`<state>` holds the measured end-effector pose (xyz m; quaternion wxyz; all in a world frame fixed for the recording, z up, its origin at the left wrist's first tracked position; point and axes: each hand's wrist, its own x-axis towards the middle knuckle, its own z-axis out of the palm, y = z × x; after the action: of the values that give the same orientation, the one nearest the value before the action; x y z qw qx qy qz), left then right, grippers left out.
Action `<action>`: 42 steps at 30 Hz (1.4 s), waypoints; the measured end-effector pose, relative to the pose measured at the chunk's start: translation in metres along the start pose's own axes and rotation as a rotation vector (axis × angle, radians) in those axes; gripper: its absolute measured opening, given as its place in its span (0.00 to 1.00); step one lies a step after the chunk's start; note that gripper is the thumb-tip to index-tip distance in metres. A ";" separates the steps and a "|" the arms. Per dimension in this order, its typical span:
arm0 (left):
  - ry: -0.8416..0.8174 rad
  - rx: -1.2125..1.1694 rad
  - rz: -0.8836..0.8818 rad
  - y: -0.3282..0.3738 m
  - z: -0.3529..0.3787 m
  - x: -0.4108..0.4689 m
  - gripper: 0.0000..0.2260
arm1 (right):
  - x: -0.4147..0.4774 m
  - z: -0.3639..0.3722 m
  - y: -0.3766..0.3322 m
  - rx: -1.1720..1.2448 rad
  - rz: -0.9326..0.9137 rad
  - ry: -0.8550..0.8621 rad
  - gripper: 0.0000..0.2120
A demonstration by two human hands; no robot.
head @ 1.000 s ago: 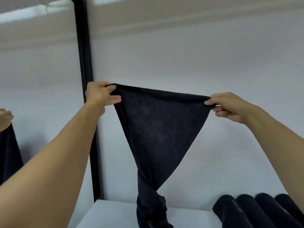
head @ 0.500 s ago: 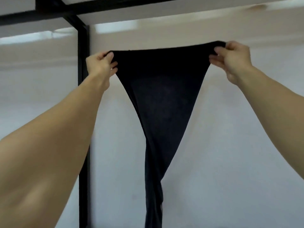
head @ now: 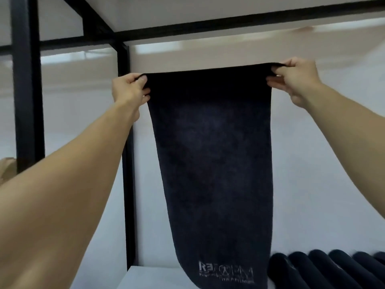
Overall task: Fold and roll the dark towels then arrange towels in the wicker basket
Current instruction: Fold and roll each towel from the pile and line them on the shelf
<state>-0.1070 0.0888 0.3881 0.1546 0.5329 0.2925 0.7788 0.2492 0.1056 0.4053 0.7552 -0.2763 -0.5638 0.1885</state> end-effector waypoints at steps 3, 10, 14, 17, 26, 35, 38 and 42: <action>0.002 0.022 -0.053 -0.006 -0.002 -0.003 0.04 | -0.009 0.001 0.007 0.004 0.035 0.002 0.10; 0.008 0.051 -0.127 -0.052 0.014 0.010 0.09 | 0.001 -0.004 0.058 -0.043 0.076 -0.030 0.04; -0.015 0.031 -0.086 -0.061 0.026 0.028 0.05 | 0.021 0.005 0.075 0.034 0.063 -0.067 0.06; -0.039 -0.023 0.000 -0.050 0.033 0.039 0.07 | 0.035 0.014 0.067 0.157 0.004 -0.036 0.05; -0.088 -0.053 0.089 0.007 -0.005 -0.002 0.08 | -0.013 0.003 0.014 0.218 -0.086 -0.101 0.06; -0.024 0.038 0.145 0.057 -0.051 -0.092 0.09 | -0.116 -0.030 -0.058 -0.082 -0.052 -0.138 0.07; 0.034 0.102 0.027 0.036 -0.069 -0.117 0.05 | -0.151 -0.039 -0.048 -0.185 0.121 -0.146 0.08; -0.015 0.242 -0.228 -0.023 -0.088 -0.164 0.06 | -0.198 -0.062 0.005 -0.346 0.347 -0.219 0.07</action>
<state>-0.1269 -0.0096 0.2289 0.1786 0.5166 0.4416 0.7115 0.2503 -0.0212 0.2414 0.5876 -0.4718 -0.6100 0.2449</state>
